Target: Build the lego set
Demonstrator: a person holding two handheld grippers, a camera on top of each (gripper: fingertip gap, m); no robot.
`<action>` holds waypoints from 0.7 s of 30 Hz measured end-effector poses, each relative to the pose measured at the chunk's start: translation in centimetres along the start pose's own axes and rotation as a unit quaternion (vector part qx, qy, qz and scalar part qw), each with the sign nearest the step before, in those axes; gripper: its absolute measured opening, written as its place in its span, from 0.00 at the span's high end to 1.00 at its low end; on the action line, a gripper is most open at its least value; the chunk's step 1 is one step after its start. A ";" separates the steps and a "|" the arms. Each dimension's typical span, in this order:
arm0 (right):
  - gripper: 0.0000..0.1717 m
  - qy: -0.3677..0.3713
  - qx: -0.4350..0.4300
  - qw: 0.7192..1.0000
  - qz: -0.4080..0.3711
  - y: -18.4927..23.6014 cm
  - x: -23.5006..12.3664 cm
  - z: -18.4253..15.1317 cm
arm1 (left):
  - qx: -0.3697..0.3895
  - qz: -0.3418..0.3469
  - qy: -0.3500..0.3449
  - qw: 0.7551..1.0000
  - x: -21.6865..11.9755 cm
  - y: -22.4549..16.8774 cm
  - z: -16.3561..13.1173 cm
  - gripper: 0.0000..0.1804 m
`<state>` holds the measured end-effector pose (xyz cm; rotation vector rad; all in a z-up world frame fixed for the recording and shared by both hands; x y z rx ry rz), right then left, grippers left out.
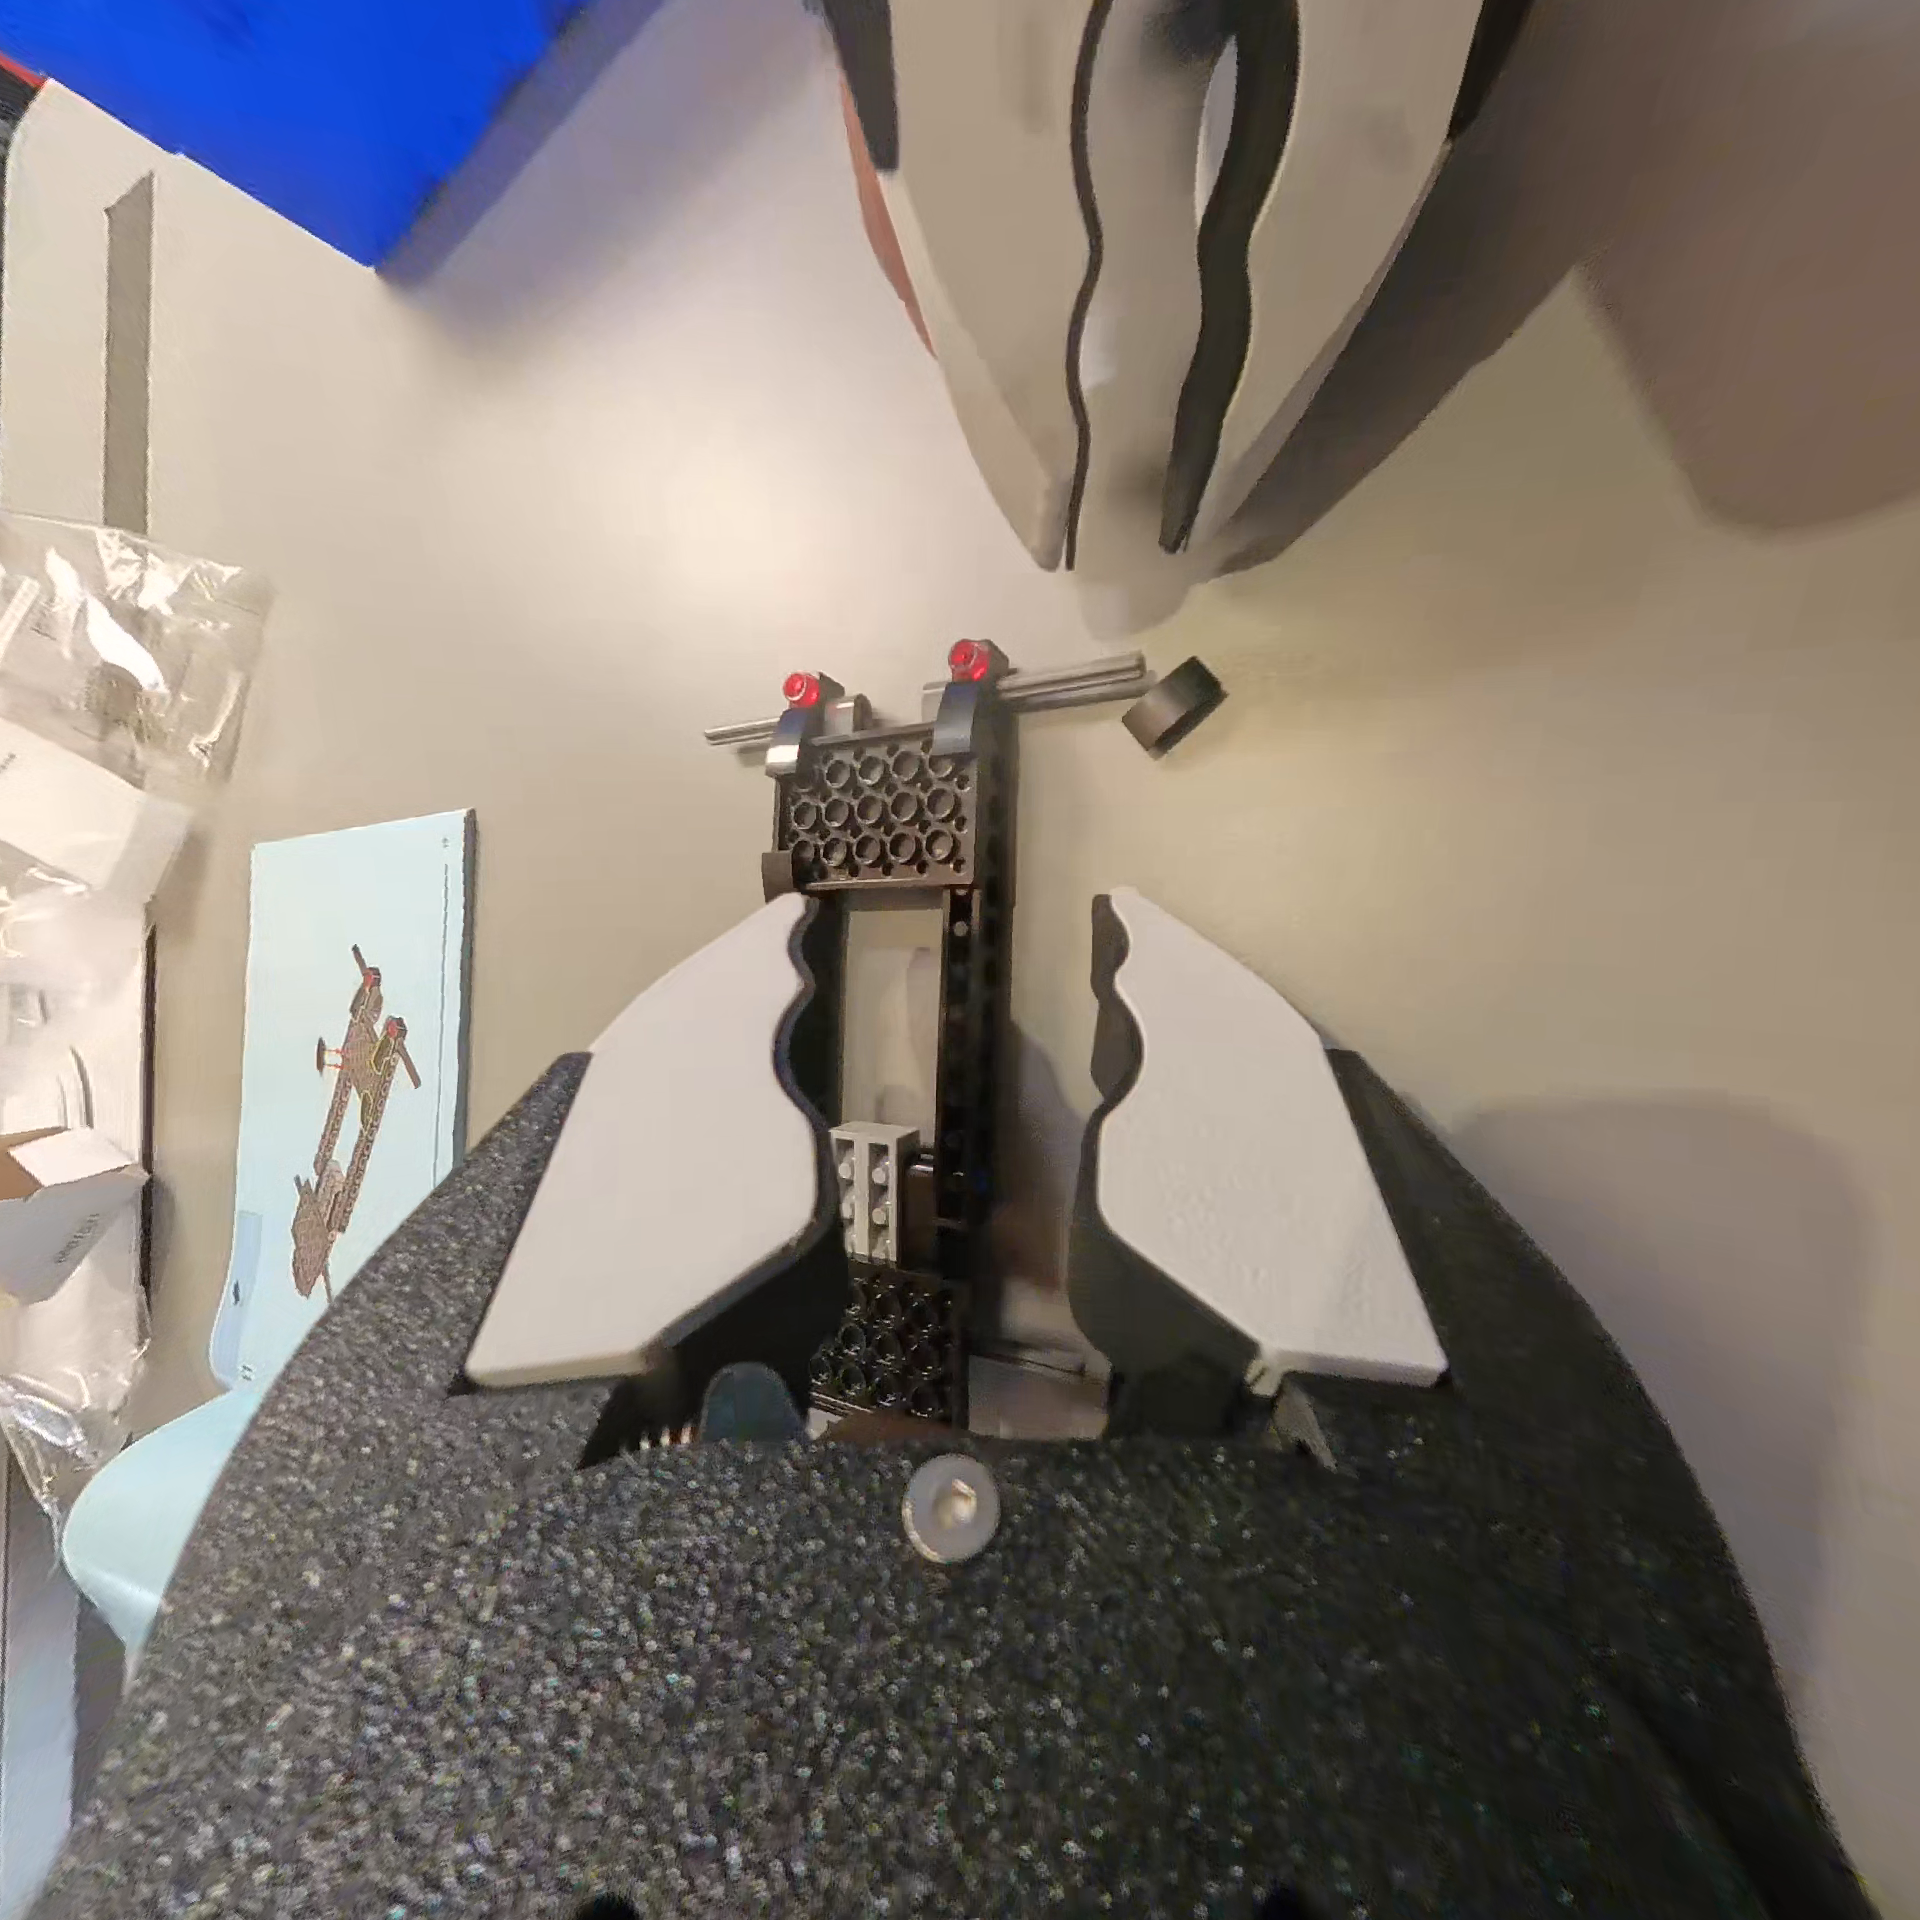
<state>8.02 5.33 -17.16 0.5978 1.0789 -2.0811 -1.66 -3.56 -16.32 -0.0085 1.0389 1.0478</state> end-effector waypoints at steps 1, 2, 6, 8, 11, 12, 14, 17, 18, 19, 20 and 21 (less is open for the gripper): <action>0.89 -0.004 0.007 1.000 0.007 0.1 -0.1 0.0 | -0.009 -0.006 -0.007 1.000 -0.2 -0.1 0.2 0.74; 0.89 -0.007 0.016 1.000 0.017 0.2 -0.2 0.0 | -0.023 -0.017 -0.017 0.999 -0.3 -0.3 0.5 0.75; 0.90 -0.006 0.078 0.995 0.056 0.6 0.0 0.1 | -0.121 -0.082 -0.056 0.988 -1.2 -1.5 1.8 0.80; 0.90 0.004 0.119 0.990 0.071 0.7 0.4 0.3 | -0.161 -0.108 -0.062 0.979 -1.3 -2.5 2.1 0.81; 0.91 0.022 0.176 0.982 0.072 0.4 1.0 0.5 | -0.176 -0.068 -0.012 0.982 -0.7 -3.0 1.4 0.79; 0.91 0.027 0.193 0.978 0.075 0.3 1.1 0.6 | -0.179 -0.059 0.003 0.982 -0.6 -3.1 1.1 0.78; 0.91 0.027 0.216 0.972 0.085 0.4 1.4 1.0 | -0.192 -0.054 0.008 0.980 -0.6 -3.3 0.9 0.78; 0.91 0.033 0.235 0.968 0.084 0.4 1.9 1.5 | -0.213 -0.054 -0.009 0.975 -0.9 -3.2 0.8 0.78; 0.90 0.033 0.236 0.967 0.085 0.5 2.0 1.8 | -0.219 -0.050 -0.011 0.974 -1.0 -3.1 0.7 0.78; 0.90 0.031 0.235 0.968 0.086 0.6 2.1 2.1 | -0.224 -0.046 -0.011 0.973 -1.0 -3.0 0.6 0.78; 0.90 0.029 0.236 0.967 0.087 0.8 2.3 2.4 | -0.230 -0.043 -0.011 0.972 -1.0 -2.9 0.5 0.78; 0.90 0.028 0.238 0.967 0.090 1.1 2.4 2.7 | -0.234 -0.039 -0.011 0.971 -1.1 -2.9 0.4 0.78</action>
Point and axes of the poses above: each gripper's, where its closed fingertips meet, x out along the fingers, z out of its top, y = z × x across the jaws, the point moved 6 cm from there along -x, back along the fingers, and after that the axes turned 2 degrees about -y, right-handed, at the moved point
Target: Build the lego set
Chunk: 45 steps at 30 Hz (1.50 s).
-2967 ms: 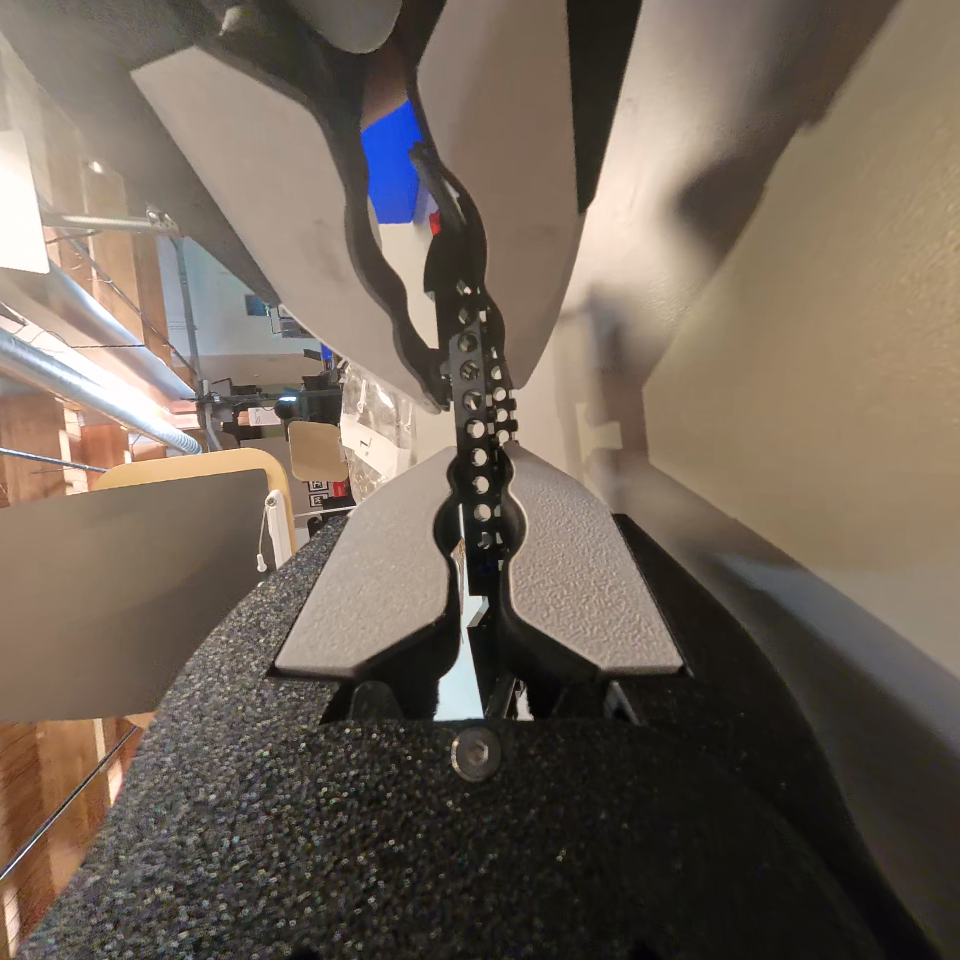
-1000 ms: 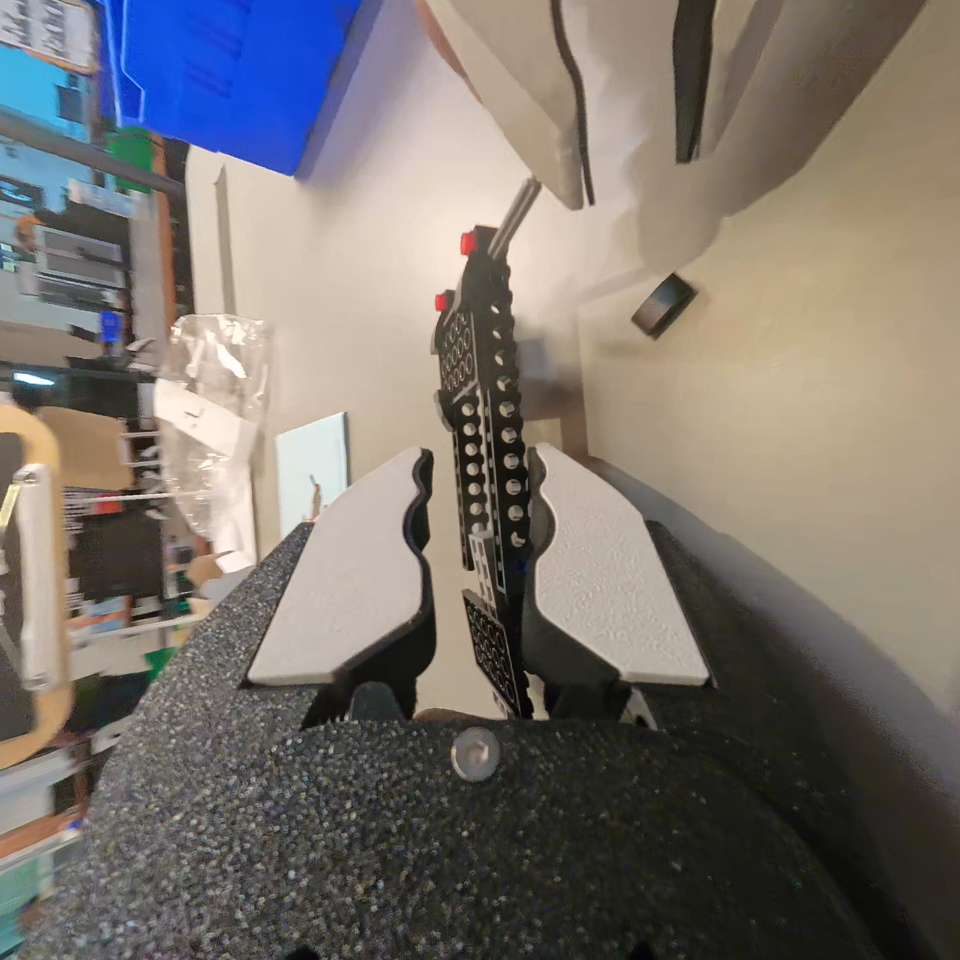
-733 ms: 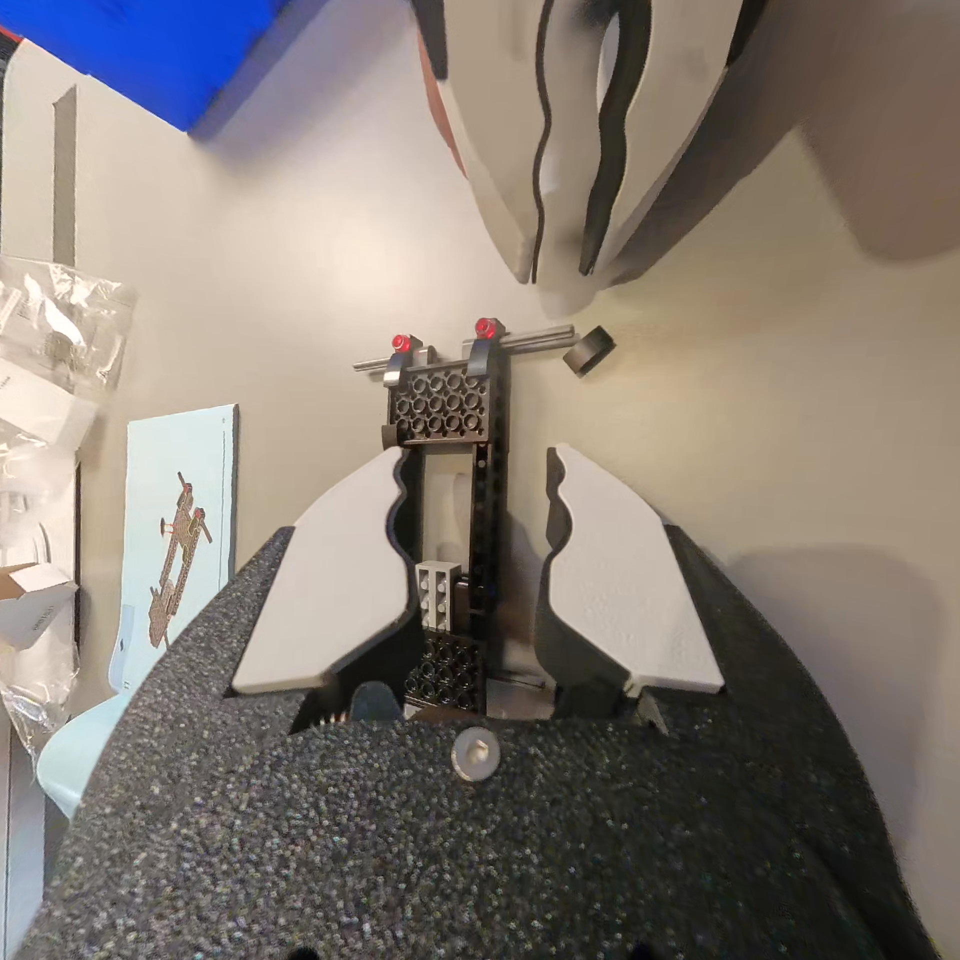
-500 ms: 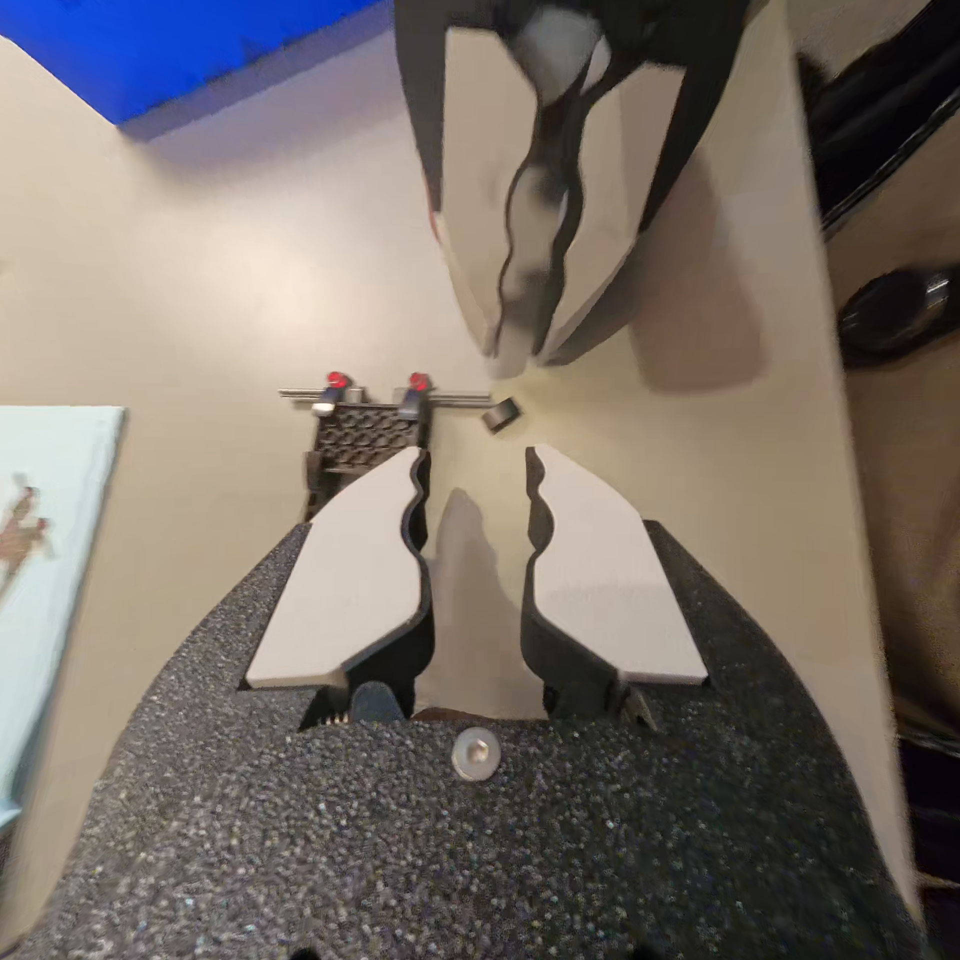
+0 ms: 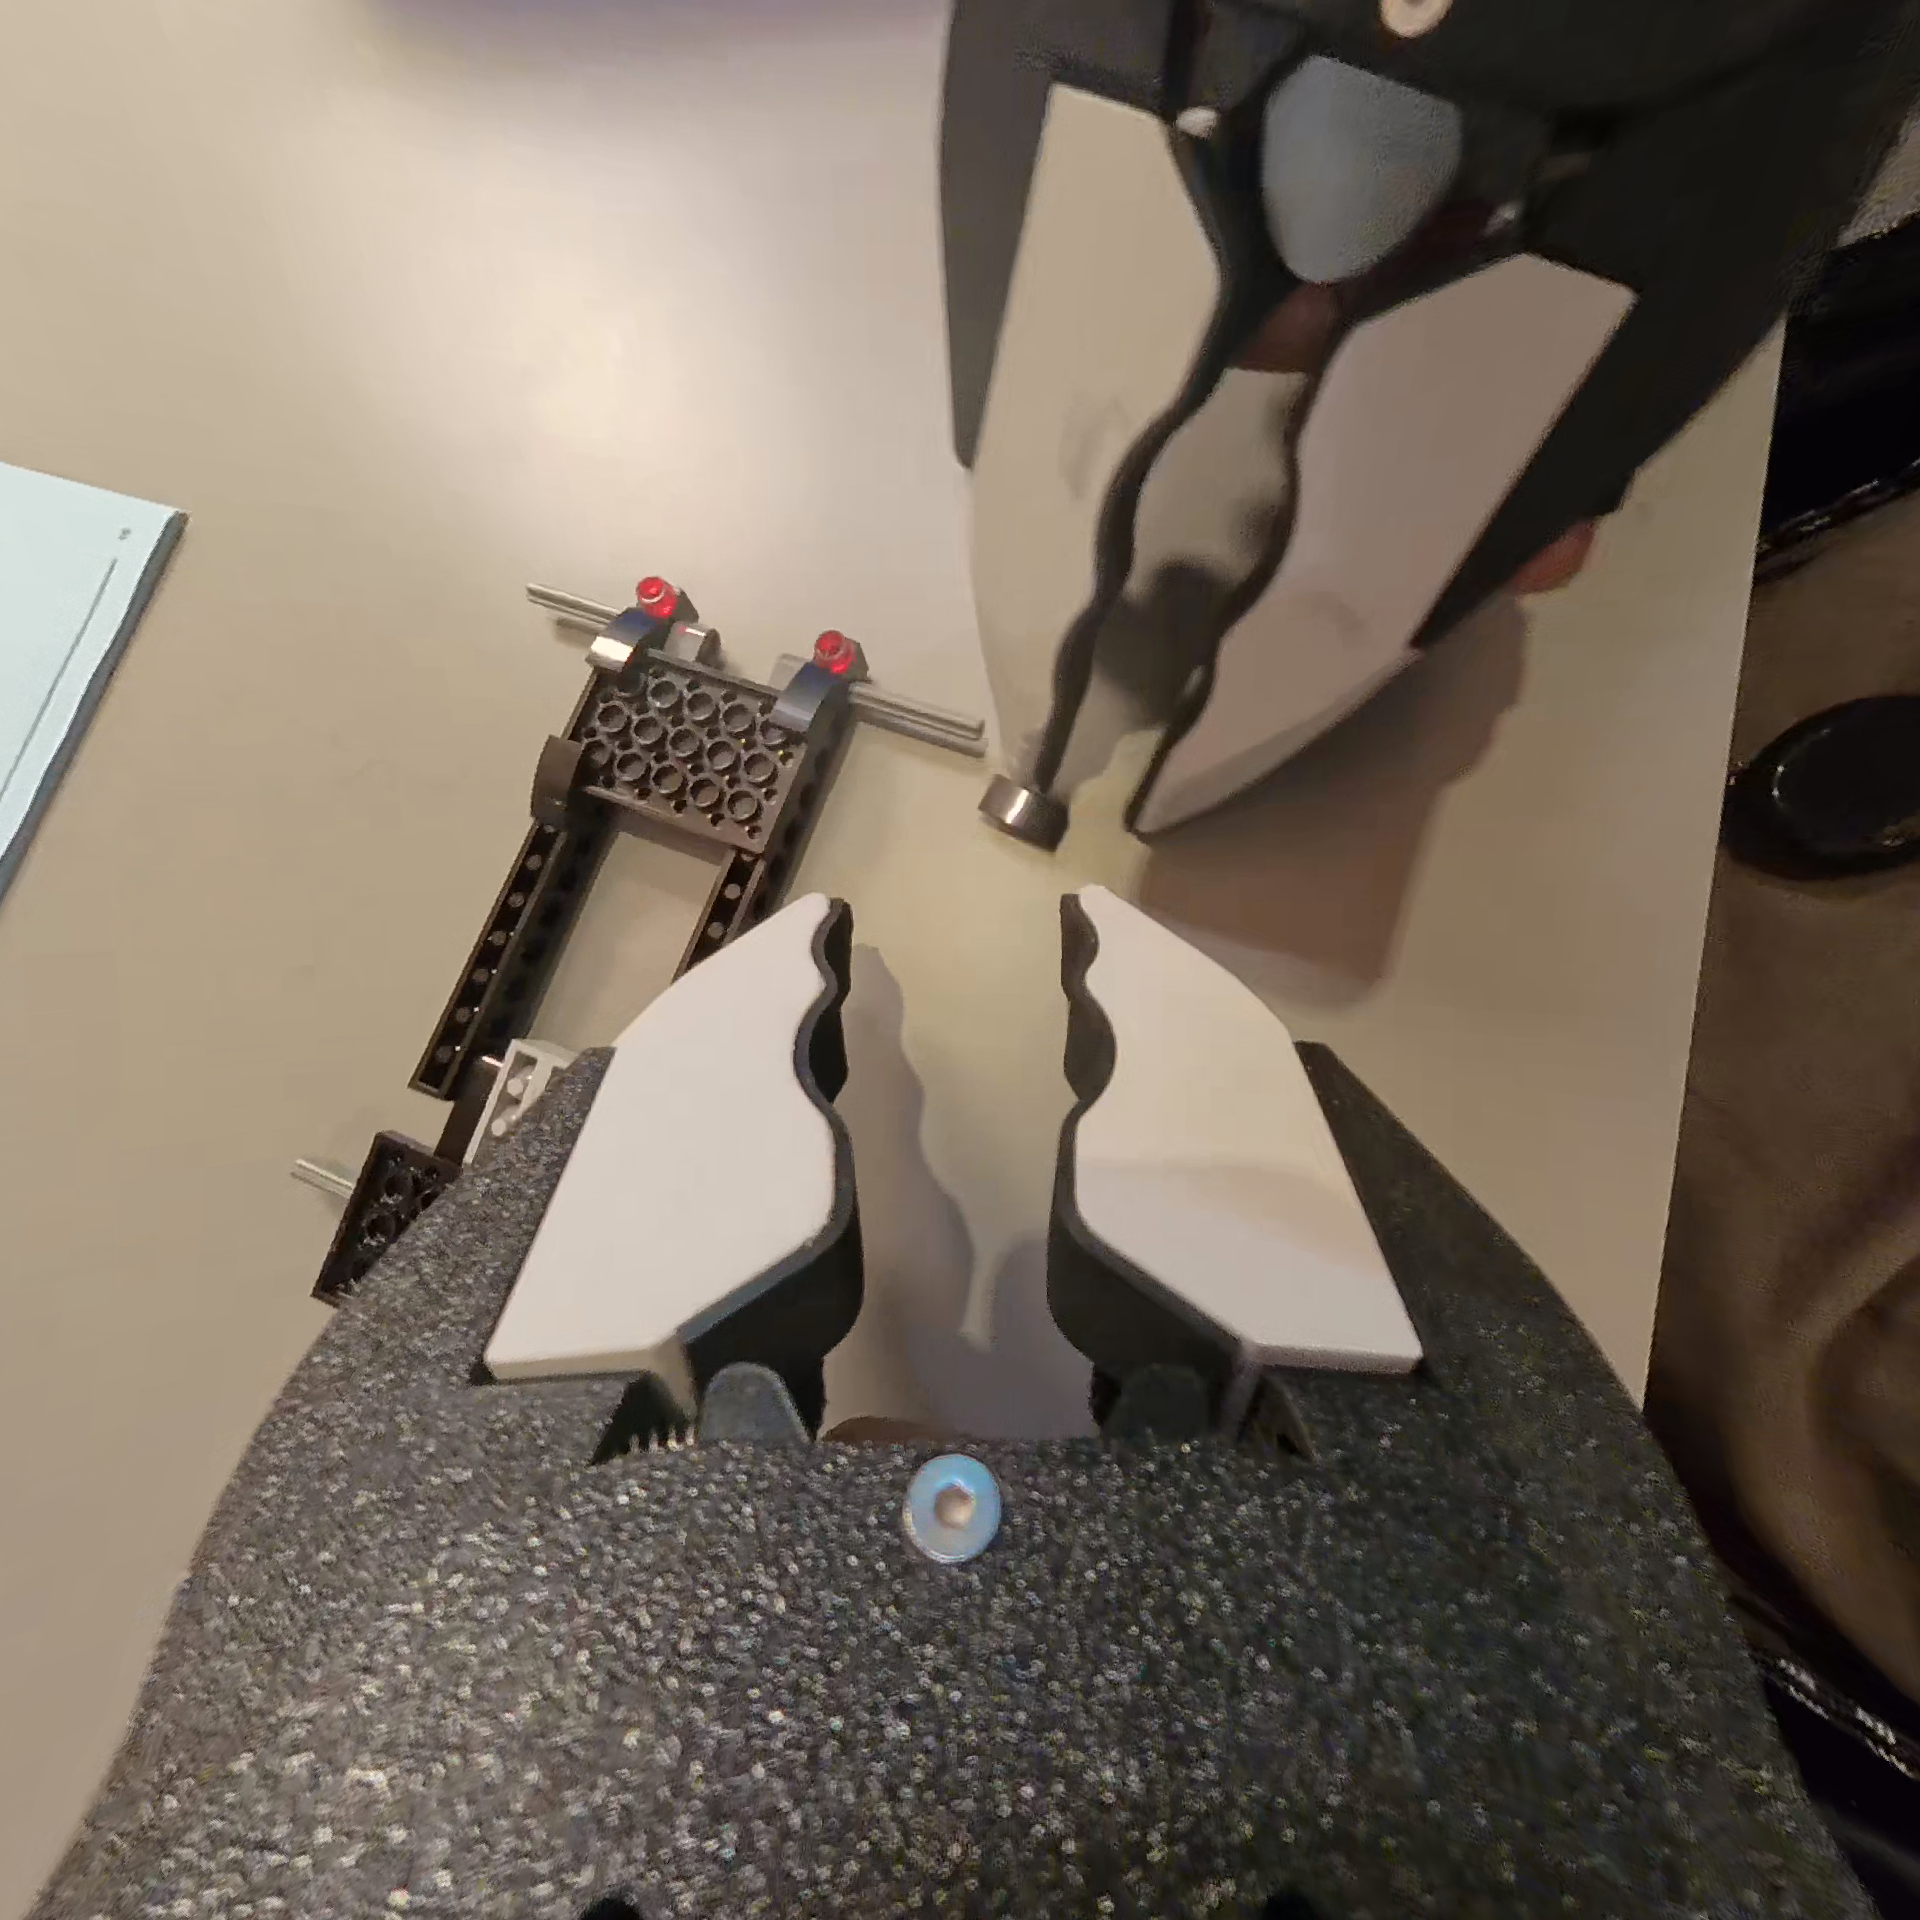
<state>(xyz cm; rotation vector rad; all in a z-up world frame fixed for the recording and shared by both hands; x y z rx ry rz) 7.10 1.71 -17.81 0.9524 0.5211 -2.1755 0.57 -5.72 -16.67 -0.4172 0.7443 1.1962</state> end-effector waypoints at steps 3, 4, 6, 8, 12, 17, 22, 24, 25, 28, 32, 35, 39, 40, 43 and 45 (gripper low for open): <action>0.89 -0.013 0.007 1.000 0.002 1.0 0.5 0.5 | -0.008 0.008 -0.005 1.000 -0.3 -0.2 -0.4 0.79; 0.88 -0.016 0.006 1.000 -0.003 1.2 0.5 0.6 | -0.010 0.011 -0.008 1.000 -0.5 -0.3 -0.5 0.79; 0.87 -0.022 0.008 1.000 -0.013 1.3 0.4 0.5 | -0.018 0.021 -0.012 1.000 -0.6 -0.5 -0.7 0.80; 0.87 -0.030 0.016 0.999 -0.022 1.2 -0.1 0.1 | -0.029 0.028 -0.016 0.999 -0.4 -0.8 -0.6 0.83; 0.87 -0.045 0.046 0.997 -0.053 0.1 -1.5 -1.3 | -0.030 0.040 -0.004 0.999 0.7 -1.7 -0.1 0.83; 0.87 -0.066 0.063 0.994 -0.067 -0.7 -2.3 -2.1 | -0.022 0.048 0.023 0.998 1.8 -1.8 0.4 0.84; 0.87 -0.075 0.062 0.993 -0.067 -0.9 -2.5 -2.1 | -0.016 0.037 0.044 0.998 2.2 -1.6 0.9 0.87; 0.87 -0.076 0.062 0.993 -0.069 -1.0 -2.7 -2.2 | -0.008 0.031 0.048 0.998 2.3 -1.5 0.8 0.95; 0.87 -0.074 0.059 0.993 -0.072 -1.0 -2.7 -2.3 | -0.009 0.029 0.047 0.998 2.3 -1.5 0.8 0.96; 0.87 -0.071 0.053 0.993 -0.076 -1.0 -2.7 -2.4 | -0.030 0.030 0.046 0.998 2.3 -1.3 0.8 0.96; 0.87 -0.065 0.050 0.994 -0.077 -1.0 -2.5 -2.4 | -0.048 0.047 0.042 0.997 1.9 -1.5 0.4 0.94; 0.87 -0.061 0.051 0.994 -0.076 -1.0 -2.4 -2.4 | -0.048 0.051 0.040 0.997 1.2 -1.8 0.0 0.92; 0.86 -0.050 0.045 0.995 -0.078 -0.9 -2.2 -2.5 | -0.052 0.050 0.041 0.997 1.0 -1.8 -0.3 0.89; 0.86 -0.047 0.042 0.995 -0.081 -0.9 -2.1 -2.5 | -0.053 0.049 0.039 0.997 1.3 -1.8 -0.2 0.89; 0.86 -0.041 0.039 0.995 -0.086 -0.9 -2.0 -2.5 | -0.064 0.036 0.032 0.997 1.8 -1.9 0.3 0.89; 0.86 -0.046 0.042 0.994 -0.088 -0.9 -2.1 -2.5 | -0.062 0.013 0.030 0.998 2.0 -2.6 0.5 0.89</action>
Point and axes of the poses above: each gripper's, where its closed fingertips meet, x out along the fingers, z out of its top, y = z × x across the jaws, the point moved 6 cm from there along -x, back along the fingers, and after that the axes turned 2 degrees about -y, right-handed, at the moved point
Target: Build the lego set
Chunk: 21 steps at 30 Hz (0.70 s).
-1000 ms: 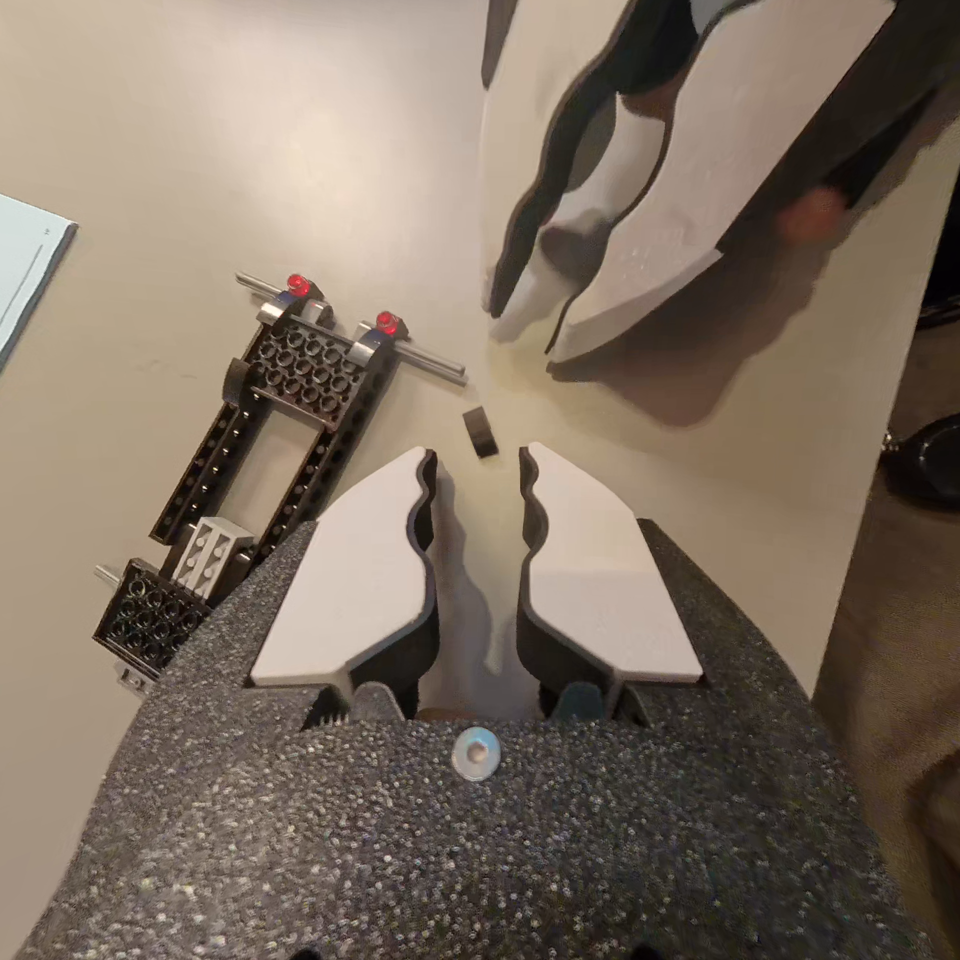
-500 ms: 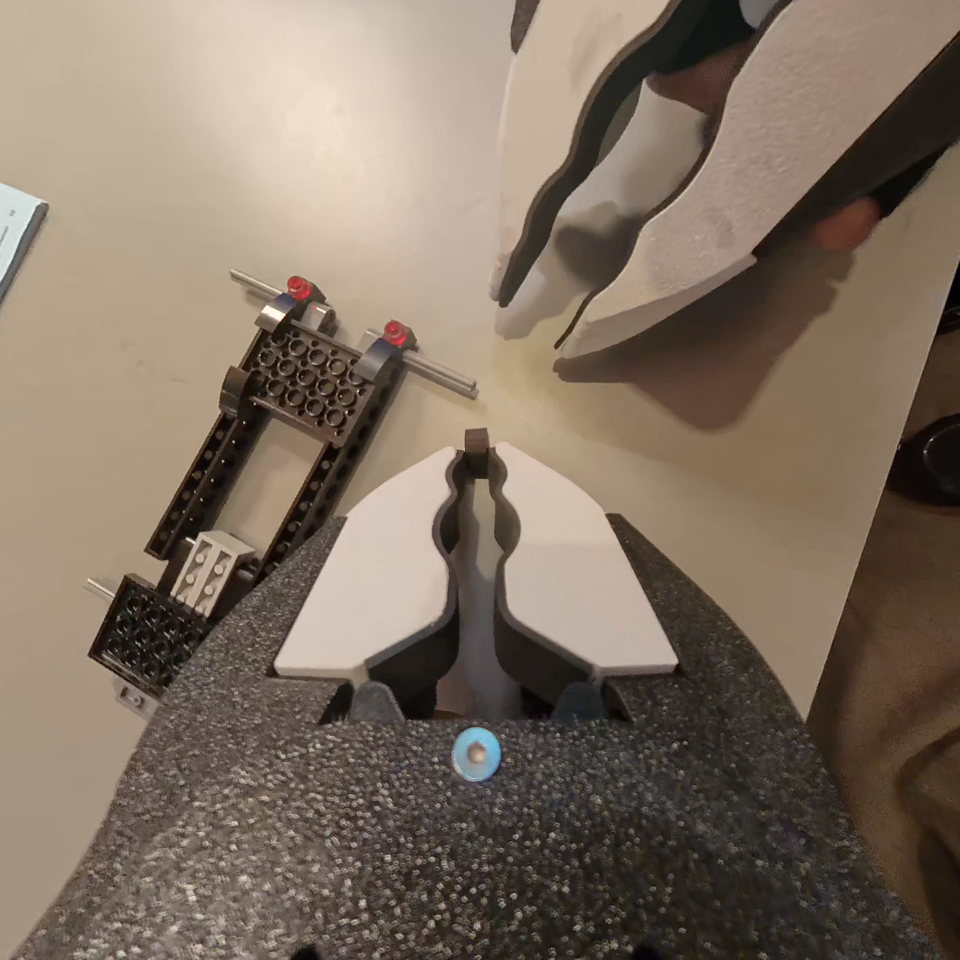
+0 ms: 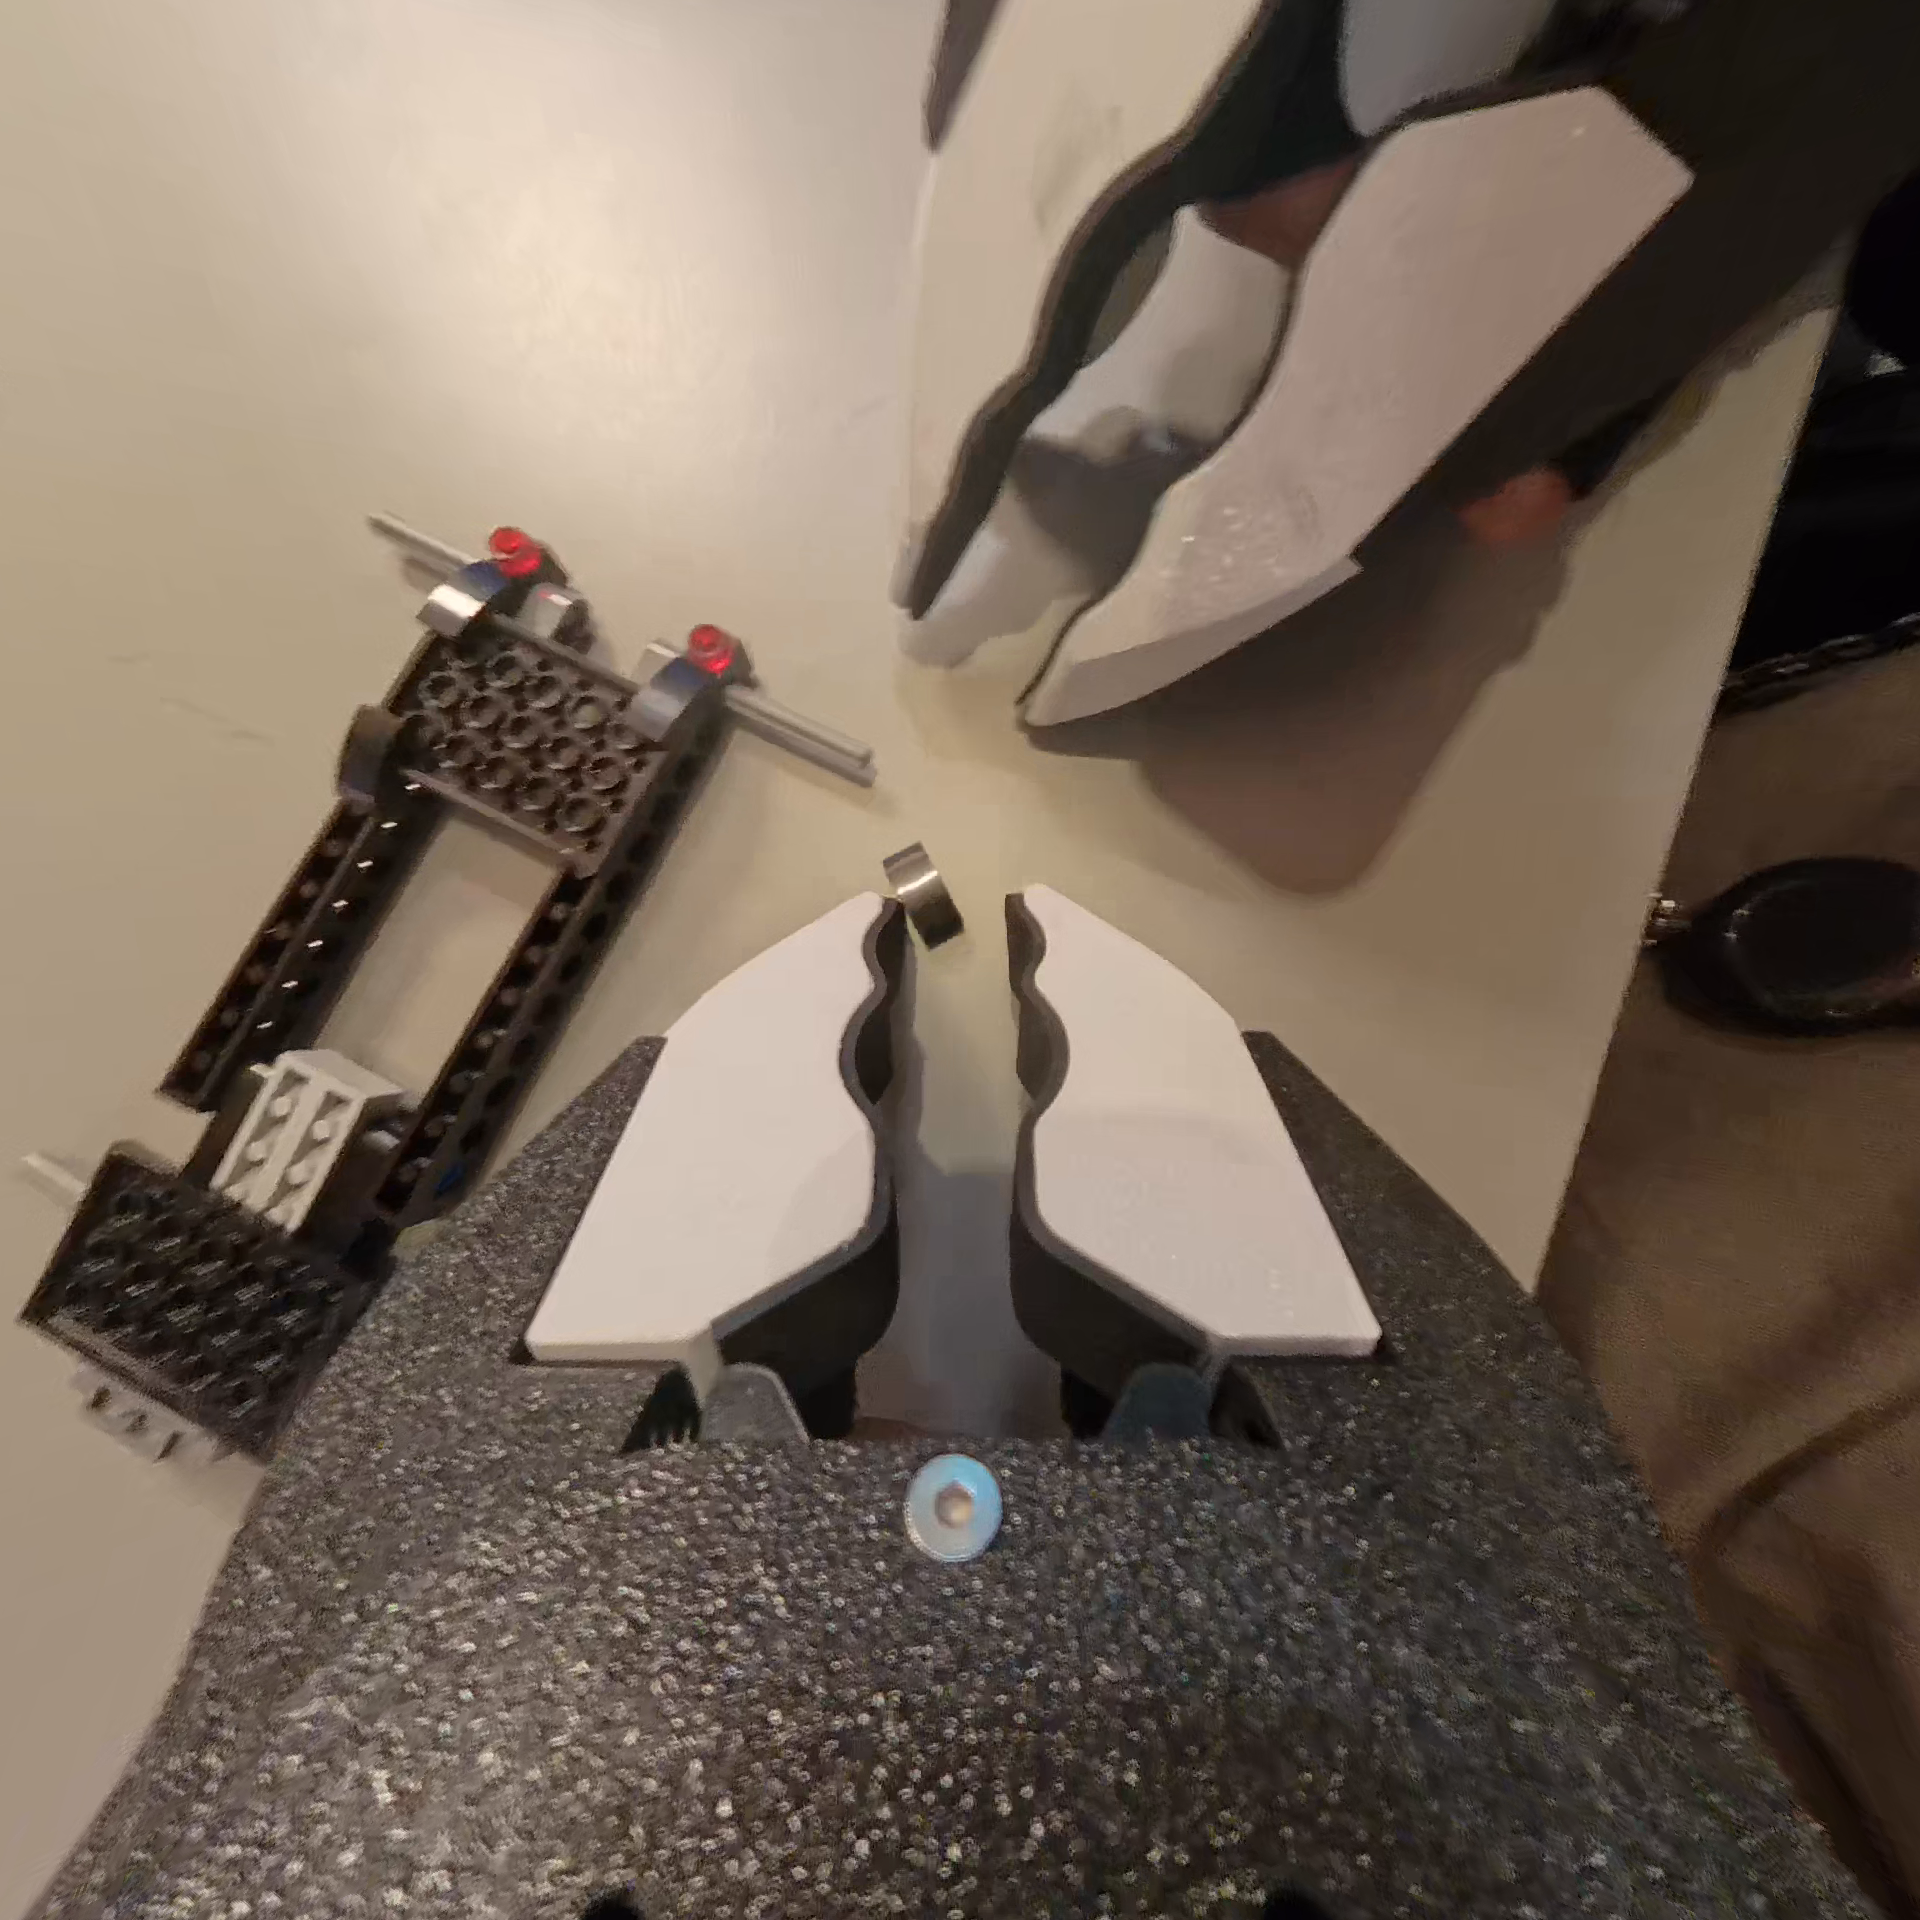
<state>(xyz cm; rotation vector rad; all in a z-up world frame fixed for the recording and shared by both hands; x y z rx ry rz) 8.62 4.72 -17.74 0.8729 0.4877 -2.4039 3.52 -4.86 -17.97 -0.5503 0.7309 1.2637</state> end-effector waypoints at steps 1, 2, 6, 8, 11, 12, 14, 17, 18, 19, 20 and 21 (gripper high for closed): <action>0.86 -0.004 0.003 1.000 0.001 -0.1 -0.1 0.0 | -0.001 -0.008 -0.001 1.000 0.0 -0.4 0.1 0.89; 0.86 -0.007 0.007 1.000 0.002 -0.1 -0.1 0.1 | -0.003 -0.016 -0.001 1.000 0.0 -0.7 0.1 0.89; 0.86 -0.014 0.010 1.000 0.003 -0.2 -0.3 0.1 | 0.003 -0.066 -0.012 0.998 0.2 -2.3 0.6 0.87; 0.86 -0.016 0.006 1.000 -0.001 -0.1 -0.3 0.1 | 0.032 -0.053 -0.006 0.998 0.2 -2.2 0.7 0.86; 0.86 -0.024 0.009 1.000 -0.001 -0.2 -0.5 0.2 | 0.113 -0.038 -0.002 0.993 -0.4 -1.7 0.9 0.85; 0.86 -0.025 0.010 1.000 -0.001 -0.2 -0.5 0.2 | 0.147 -0.040 -0.004 0.988 -0.6 -1.6 1.0 0.85; 0.86 -0.024 0.009 1.000 0.001 -0.2 -0.5 0.2 | 0.219 -0.057 -0.010 0.974 -0.6 -1.1 1.2 0.84; 0.86 -0.022 0.004 1.000 0.006 0.0 -0.5 0.2 | 0.320 -0.094 -0.014 0.943 -0.2 0.1 1.3 0.83; 0.86 -0.023 0.006 1.000 0.007 0.0 -0.5 0.2 | 0.330 -0.104 -0.013 0.938 -0.1 0.6 1.5 0.82; 0.86 -0.024 0.008 1.000 0.009 -0.1 -0.5 0.2 | 0.331 -0.117 -0.011 0.936 0.1 1.0 1.8 0.82; 0.86 -0.026 0.012 1.000 0.010 -0.1 -0.6 0.2 | 0.329 -0.132 -0.007 0.935 0.3 1.3 2.0 0.83; 0.86 -0.028 0.014 0.999 0.011 -0.2 -0.6 0.2 | 0.330 -0.149 -0.004 0.932 0.4 1.5 2.1 0.83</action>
Point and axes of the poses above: each gripper's, where its closed fingertips meet, x out along the fingers, z out of its top, y = z × x across the jaws, the point moved 6 cm from there along -x, back along the fingers, and after that the axes turned 2 degrees about -y, right-handed, at the moved point
